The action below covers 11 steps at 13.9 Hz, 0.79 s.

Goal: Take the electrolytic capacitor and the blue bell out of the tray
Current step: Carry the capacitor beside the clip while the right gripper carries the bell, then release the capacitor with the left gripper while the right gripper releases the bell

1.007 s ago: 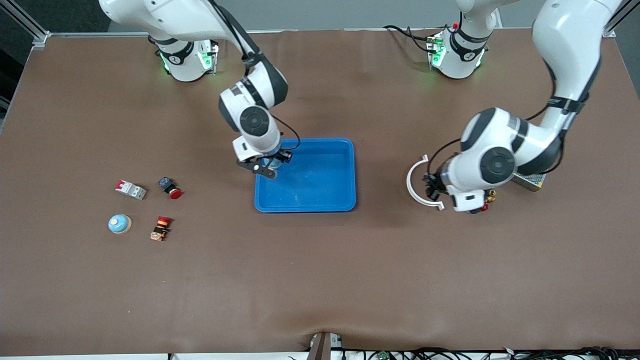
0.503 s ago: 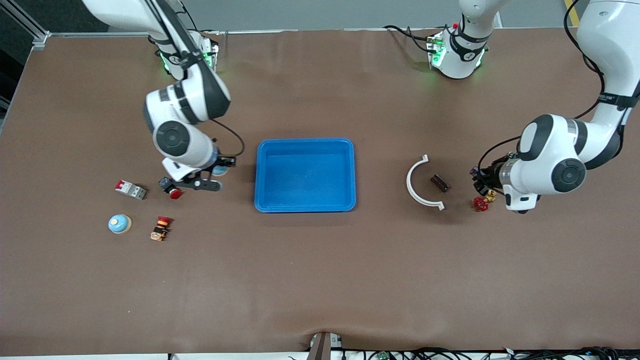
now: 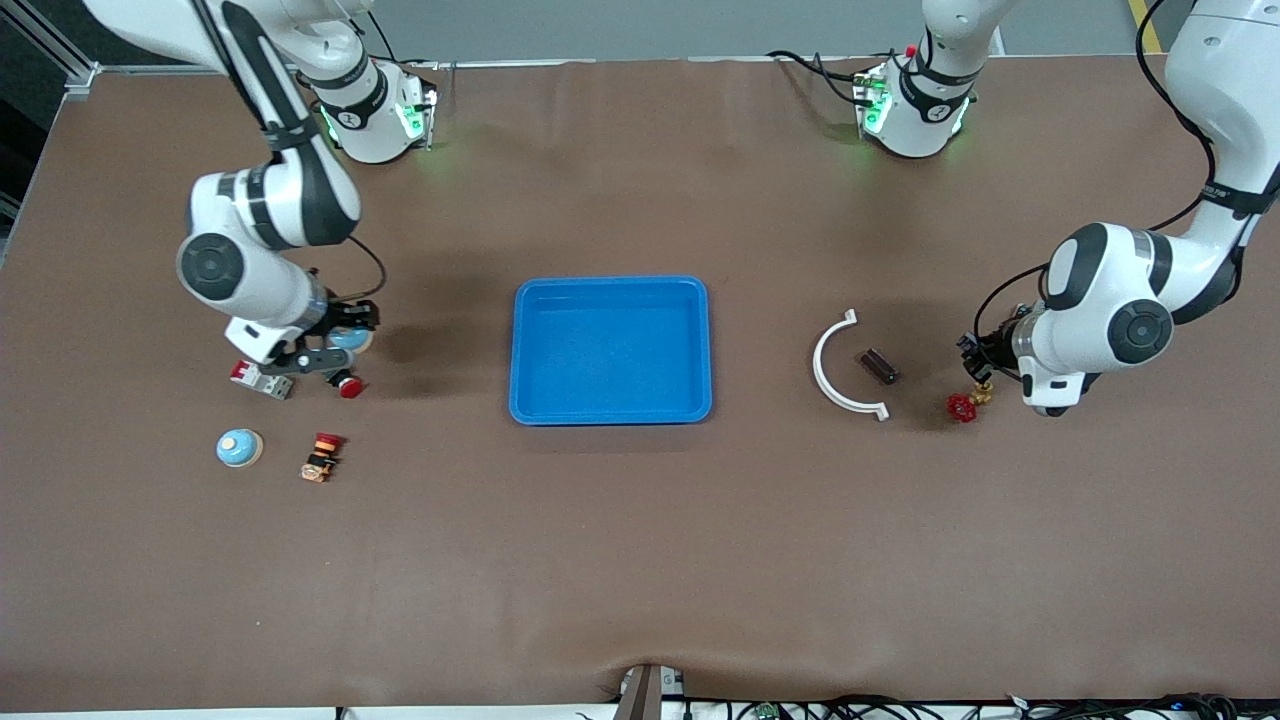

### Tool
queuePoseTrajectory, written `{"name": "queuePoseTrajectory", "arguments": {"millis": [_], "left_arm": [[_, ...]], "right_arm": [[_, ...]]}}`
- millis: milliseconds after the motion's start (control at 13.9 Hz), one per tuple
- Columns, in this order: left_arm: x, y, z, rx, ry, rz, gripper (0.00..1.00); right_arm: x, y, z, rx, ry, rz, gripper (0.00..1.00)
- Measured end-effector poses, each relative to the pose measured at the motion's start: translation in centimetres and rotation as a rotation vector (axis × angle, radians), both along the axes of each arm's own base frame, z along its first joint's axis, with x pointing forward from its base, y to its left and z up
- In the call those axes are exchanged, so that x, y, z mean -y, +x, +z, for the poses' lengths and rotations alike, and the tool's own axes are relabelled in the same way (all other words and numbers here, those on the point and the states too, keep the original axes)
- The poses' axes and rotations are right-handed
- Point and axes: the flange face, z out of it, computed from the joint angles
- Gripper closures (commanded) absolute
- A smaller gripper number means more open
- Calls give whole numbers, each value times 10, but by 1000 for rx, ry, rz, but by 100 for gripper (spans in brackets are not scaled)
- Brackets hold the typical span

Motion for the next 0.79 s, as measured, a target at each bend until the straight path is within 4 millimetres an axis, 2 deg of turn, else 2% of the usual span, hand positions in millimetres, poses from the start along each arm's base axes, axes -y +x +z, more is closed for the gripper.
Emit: {"name": "queuePoseTrajectory", "arguments": {"millis": [72, 144, 216, 288, 575, 791], "left_arm": [[1, -2, -4, -4, -6, -1, 94], [3, -3, -8, -7, -12, -3, 62], [3, -4, -11, -8, -17, -4, 16], [4, -4, -13, -10, -22, -5, 0], [4, 5, -8, 12, -26, -2, 0], [12, 27, 23, 44, -20, -17, 0]], "right_arm": [[23, -6, -8, 15, 15, 26, 100], [43, -12, -15, 32, 26, 49, 100], [63, -18, -20, 46, 35, 68, 100], [80, -22, -23, 55, 42, 86, 100], [130, -31, -26, 73, 61, 141, 100], [151, -39, -39, 88, 62, 139, 100]]}}
